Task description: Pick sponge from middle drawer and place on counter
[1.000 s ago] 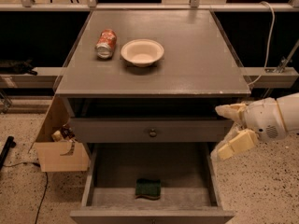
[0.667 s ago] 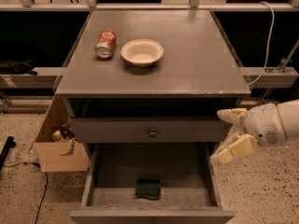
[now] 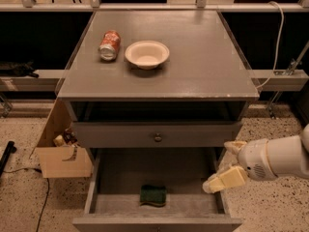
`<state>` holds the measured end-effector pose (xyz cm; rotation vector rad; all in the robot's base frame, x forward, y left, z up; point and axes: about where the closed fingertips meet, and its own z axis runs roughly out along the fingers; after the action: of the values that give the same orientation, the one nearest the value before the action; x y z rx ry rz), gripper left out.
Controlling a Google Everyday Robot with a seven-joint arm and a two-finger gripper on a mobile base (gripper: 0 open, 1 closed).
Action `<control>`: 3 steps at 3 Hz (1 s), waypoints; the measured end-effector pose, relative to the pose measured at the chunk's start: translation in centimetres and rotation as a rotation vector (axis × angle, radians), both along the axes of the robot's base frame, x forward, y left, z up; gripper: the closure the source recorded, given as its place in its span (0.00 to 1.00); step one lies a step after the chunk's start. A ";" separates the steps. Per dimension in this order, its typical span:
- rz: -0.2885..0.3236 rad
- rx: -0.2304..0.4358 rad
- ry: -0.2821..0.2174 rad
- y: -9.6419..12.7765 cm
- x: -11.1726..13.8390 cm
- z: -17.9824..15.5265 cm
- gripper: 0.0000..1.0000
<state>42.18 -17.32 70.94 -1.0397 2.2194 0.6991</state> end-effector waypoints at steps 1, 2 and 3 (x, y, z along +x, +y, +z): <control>-0.036 -0.086 0.010 0.1 0.8 -3.1 0.00; -0.028 -0.139 0.020 0.0 1.4 -5.4 0.00; -0.023 -0.145 0.018 0.1 1.4 -5.5 0.00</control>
Offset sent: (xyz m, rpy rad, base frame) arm 0.0209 -0.0037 -0.0839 -0.2032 0.0357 -0.0133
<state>43.61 -17.25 65.42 -1.0793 2.3224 0.5466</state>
